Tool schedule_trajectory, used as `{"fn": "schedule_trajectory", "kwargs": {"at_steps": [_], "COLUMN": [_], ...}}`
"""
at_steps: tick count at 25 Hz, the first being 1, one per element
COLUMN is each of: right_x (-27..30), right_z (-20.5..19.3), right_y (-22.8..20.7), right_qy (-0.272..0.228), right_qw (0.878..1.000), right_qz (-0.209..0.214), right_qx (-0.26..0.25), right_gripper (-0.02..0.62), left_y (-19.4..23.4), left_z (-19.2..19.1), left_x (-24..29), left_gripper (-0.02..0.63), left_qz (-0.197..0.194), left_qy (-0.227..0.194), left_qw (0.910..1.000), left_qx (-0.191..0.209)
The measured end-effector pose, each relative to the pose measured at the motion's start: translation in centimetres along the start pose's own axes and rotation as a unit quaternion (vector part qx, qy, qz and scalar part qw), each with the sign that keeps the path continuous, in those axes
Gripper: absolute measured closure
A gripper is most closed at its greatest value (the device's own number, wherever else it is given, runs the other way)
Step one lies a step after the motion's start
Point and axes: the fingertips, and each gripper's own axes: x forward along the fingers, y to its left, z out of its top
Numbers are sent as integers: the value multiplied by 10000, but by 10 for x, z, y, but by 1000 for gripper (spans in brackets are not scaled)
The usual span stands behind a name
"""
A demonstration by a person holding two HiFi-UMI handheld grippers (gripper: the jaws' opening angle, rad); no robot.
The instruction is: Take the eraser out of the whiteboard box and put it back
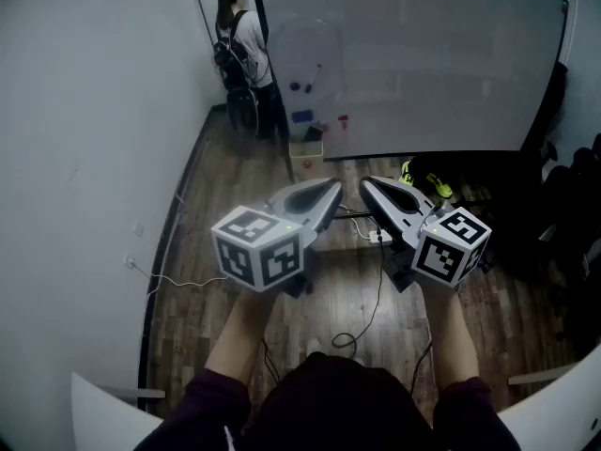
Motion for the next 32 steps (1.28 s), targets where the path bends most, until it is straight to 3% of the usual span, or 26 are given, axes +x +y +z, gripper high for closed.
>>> {"fn": "schedule_trajectory", "kwargs": {"at_steps": [23, 32], "right_x": [-6, 23], "right_z": [-10, -22], "right_y": [-13, -37], "right_qy": [22, 85], "right_qw": [9999, 9996], "right_qz": [7, -79], "right_qx": [165, 258], "right_gripper": [592, 592], "left_y": [12, 54], "left_z": [-14, -20], "left_x": [7, 23], "left_gripper": [601, 601], "left_qz": [168, 228], "left_qy": [78, 138], "left_qw": [9998, 9996], "left_qx": [49, -20]}}
